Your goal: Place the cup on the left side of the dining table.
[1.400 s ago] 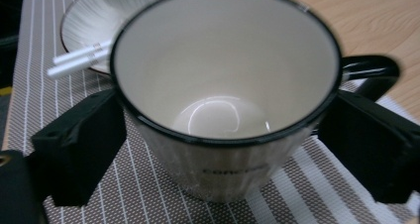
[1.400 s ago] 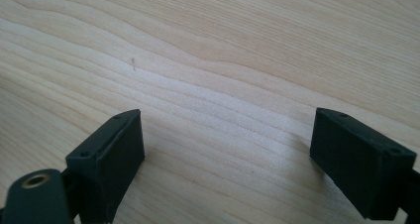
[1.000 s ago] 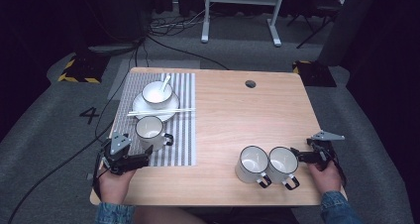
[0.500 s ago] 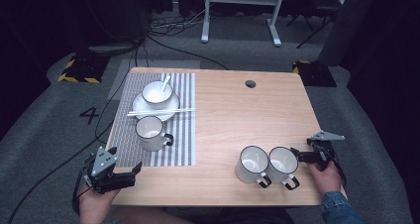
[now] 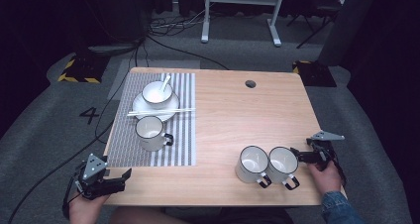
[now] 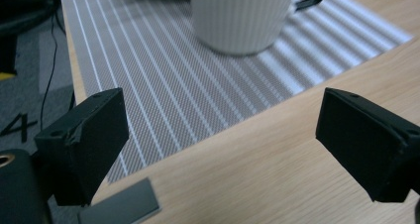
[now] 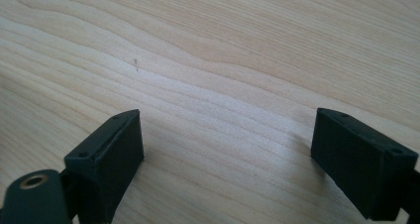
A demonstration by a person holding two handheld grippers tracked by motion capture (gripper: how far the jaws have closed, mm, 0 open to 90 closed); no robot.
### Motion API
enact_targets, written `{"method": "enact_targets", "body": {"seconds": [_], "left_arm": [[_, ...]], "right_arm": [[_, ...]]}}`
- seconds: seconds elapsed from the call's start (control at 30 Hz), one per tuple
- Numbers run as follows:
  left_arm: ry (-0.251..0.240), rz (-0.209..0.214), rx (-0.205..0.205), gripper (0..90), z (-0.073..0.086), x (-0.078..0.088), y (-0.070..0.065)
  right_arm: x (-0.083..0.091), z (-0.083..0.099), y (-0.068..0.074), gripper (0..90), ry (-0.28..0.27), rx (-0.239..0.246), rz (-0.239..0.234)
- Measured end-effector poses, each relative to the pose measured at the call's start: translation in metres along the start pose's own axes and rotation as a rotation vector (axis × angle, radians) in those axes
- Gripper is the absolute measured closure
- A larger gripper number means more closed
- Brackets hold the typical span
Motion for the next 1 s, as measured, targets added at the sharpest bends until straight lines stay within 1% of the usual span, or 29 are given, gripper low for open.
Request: {"method": "enact_targets", "body": {"seconds": [0.03, 0.1, 0.13, 0.17, 0.2, 0.23, 0.3, 0.33, 0.4, 0.47, 0.57, 0.63, 0.67, 0.7, 0.73, 0.77, 0.83, 0.87, 0.9, 0.93, 0.97, 1.0], "left_arm": [[0.0, 0.0, 0.0, 6.9, 0.0, 0.0, 0.0], [0.04, 0.006, 0.003, 7.3, 0.006, -0.005, 0.001], [0.052, -0.001, -0.001, 7.8, 0.009, -0.007, 0.002], [0.074, -0.004, -0.005, 8.1, 0.012, -0.009, 0.002], [0.095, 0.001, -0.008, 8.2, 0.014, -0.01, 0.002], [0.095, -0.006, -0.004, 8.3, 0.016, -0.013, 0.002], [0.125, -0.002, -0.011, 8.3, 0.02, -0.016, 0.002], [0.147, 0.007, -0.014, 8.3, 0.022, -0.017, 0.001], [0.17, 0.012, -0.02, 8.3, 0.026, -0.02, 0.001], [0.18, 0.014, -0.024, 8.2, 0.029, -0.024, 0.001], [0.173, 0.023, -0.021, 7.1, 0.029, -0.024, 0.0], [0.163, 0.021, -0.029, 6.9, 0.03, -0.025, 0.001], [0.152, 0.024, -0.034, 5.0, 0.031, -0.025, 0.001], [0.129, 0.033, -0.033, 5.0, 0.032, -0.026, 0.001], [0.097, 0.048, -0.023, 4.3, 0.034, -0.028, 0.002], [0.075, 0.052, -0.016, 2.6, 0.036, -0.029, 0.003], [0.08, 0.052, -0.02, 2.1, 0.036, -0.029, 0.004], [0.071, 0.064, -0.014, 2.0, 0.035, -0.03, 0.002], [0.071, 0.064, -0.014, 2.0, 0.035, -0.03, 0.002], [0.047, 0.075, -0.021, 2.0, 0.035, -0.032, 0.001], [0.028, 0.08, -0.019, 1.5, 0.035, -0.033, -0.001], [0.02, 0.076, -0.019, 1.6, 0.036, -0.032, -0.001]], "right_arm": [[0.0, 0.0, 0.0, 13.0, 0.0, 0.0, 0.0], [0.0, 0.0, 0.0, 13.1, 0.0, 0.0, 0.0], [0.0, 0.0, 0.0, 13.1, 0.0, 0.0, 0.0], [0.0, 0.0, 0.0, 13.1, 0.0, 0.0, 0.0], [0.0, 0.0, 0.0, 13.1, 0.0, 0.0, 0.0], [0.0, 0.0, 0.0, 13.1, 0.0, 0.0, 0.0], [0.0, 0.0, 0.0, 13.1, 0.0, 0.0, 0.0], [0.0, 0.0, 0.0, 13.0, 0.0, 0.0, 0.0], [0.0, 0.0, 0.0, 13.1, 0.0, 0.0, 0.0], [0.0, 0.0, 0.0, 13.0, 0.0, 0.0, 0.0], [0.0, 0.0, 0.0, 13.1, 0.0, 0.0, 0.0], [0.0, 0.0, 0.0, 13.0, 0.0, -0.001, 0.0], [0.0, 0.0, 0.0, 13.1, 0.0, 0.0, 0.0], [0.0, 0.0, 0.0, 13.1, 0.0, 0.0, 0.0], [0.0, 0.0, 0.0, 13.1, 0.0, 0.0, 0.0], [0.0, 0.0, 0.0, 13.1, 0.0, -0.001, 0.0], [0.0, 0.0, 0.0, 13.1, 0.0, 0.0, 0.0], [0.0, 0.0, 0.0, 13.1, 0.0, 0.0, 0.0], [0.0, 0.0, 0.0, 13.1, 0.0, 0.0, 0.0], [0.0, 0.0, 0.0, 13.1, 0.0, 0.0, 0.0], [0.0, 0.0, 0.0, 13.1, 0.0, 0.0, 0.0], [0.0, 0.0, 0.0, 13.1, 0.0, 0.0, 0.0]]}}
Point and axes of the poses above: each handheld gripper's, and its own axes: x roughly backward along the jaws, z roughly out of its underside, y roughly to its left, the point moved 7 cm from there along -x, roughly forward along the jaws, and after that the axes turned 4 degrees about -x, right-handed, at the moved point
